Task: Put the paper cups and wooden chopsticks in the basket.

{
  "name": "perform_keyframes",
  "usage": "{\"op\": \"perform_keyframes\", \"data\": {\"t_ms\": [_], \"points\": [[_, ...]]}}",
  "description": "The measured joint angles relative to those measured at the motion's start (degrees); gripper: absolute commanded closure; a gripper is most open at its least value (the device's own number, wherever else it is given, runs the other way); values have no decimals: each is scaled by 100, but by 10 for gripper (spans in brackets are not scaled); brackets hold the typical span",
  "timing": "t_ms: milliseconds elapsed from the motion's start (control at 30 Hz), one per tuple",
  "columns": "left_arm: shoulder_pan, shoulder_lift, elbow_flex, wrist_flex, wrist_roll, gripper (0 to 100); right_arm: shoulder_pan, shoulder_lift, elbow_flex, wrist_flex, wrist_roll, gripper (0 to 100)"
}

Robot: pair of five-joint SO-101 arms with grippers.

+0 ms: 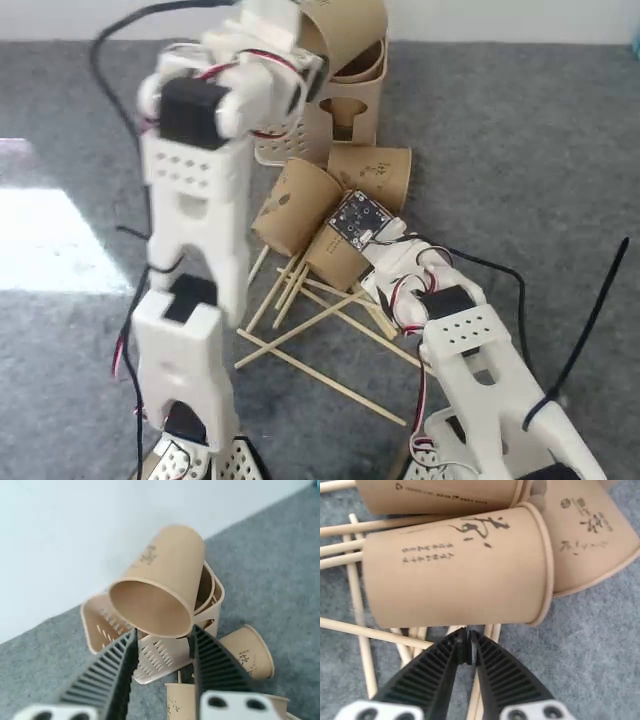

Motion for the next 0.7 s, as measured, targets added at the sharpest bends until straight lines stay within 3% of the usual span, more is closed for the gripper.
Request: {"op": "perform_keyframes", "data": {"t_ms": [200, 267, 433, 700], "points": [[-237, -2303, 1855, 0, 0, 841, 299, -26, 0, 0, -35, 989], [-360, -3218, 2743, 0, 0, 841, 448, -176, -26, 0, -378, 981], [-879, -5266, 5046, -18, 0, 841, 730, -642, -695, 211, -967, 868], [-1890, -7393, 8642, -1037, 9, 841, 712, -659, -2075, 633, -1565, 871]]}}
